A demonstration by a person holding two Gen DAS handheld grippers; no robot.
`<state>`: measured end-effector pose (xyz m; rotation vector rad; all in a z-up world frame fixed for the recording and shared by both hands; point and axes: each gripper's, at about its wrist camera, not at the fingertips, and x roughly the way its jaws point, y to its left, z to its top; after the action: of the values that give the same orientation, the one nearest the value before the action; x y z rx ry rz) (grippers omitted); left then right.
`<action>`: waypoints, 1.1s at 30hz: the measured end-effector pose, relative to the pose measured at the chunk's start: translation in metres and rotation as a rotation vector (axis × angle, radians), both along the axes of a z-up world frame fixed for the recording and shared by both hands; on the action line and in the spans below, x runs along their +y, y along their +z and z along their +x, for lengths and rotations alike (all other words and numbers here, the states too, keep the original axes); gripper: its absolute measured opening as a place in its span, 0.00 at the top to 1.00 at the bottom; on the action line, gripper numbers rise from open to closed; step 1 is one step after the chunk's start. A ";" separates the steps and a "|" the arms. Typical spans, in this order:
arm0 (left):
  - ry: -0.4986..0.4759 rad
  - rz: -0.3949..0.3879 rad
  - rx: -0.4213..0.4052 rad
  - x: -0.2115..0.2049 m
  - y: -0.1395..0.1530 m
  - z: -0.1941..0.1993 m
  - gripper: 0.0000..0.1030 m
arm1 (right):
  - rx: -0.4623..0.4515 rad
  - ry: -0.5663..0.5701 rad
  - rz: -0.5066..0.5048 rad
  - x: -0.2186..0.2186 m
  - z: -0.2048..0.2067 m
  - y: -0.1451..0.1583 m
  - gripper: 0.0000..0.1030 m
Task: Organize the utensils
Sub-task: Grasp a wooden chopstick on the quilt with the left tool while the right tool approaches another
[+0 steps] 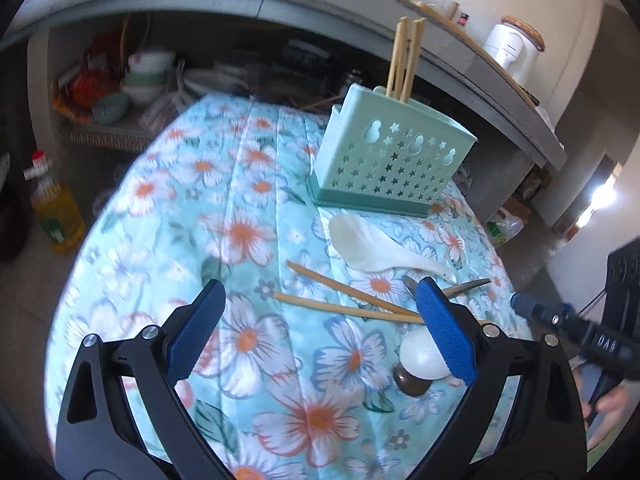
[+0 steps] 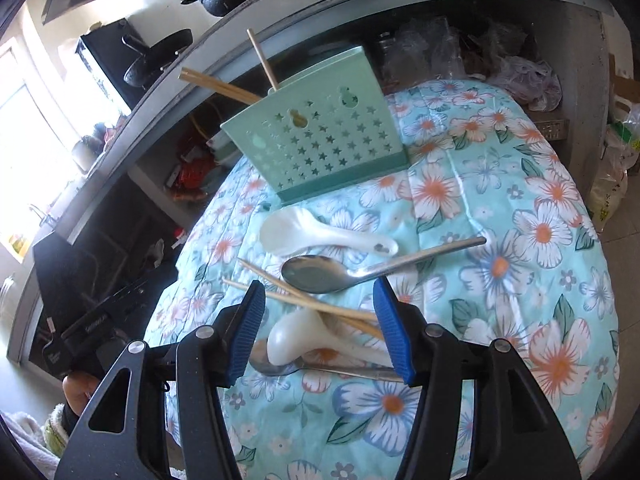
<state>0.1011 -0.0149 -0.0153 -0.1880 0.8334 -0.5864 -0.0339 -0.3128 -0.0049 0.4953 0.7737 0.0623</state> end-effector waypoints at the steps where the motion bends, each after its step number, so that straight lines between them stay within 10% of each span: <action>1: 0.000 -0.024 0.029 0.001 -0.004 0.002 0.18 | 0.001 0.000 -0.003 0.000 0.000 0.000 0.47; 12: 0.044 -0.325 0.424 0.001 -0.057 0.030 0.66 | 0.035 -0.006 0.064 -0.013 -0.005 -0.013 0.47; 24: 0.316 -0.589 0.731 0.017 -0.109 0.046 0.76 | 0.023 -0.009 0.107 -0.021 -0.009 -0.018 0.47; 33: 0.459 -0.563 0.774 0.014 -0.108 0.049 0.84 | 0.017 -0.017 0.137 -0.026 -0.015 -0.023 0.47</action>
<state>0.1504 -0.0013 -0.1237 -1.1442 1.2988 -0.2862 -0.0485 -0.3388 -0.0276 0.6326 0.7850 0.0958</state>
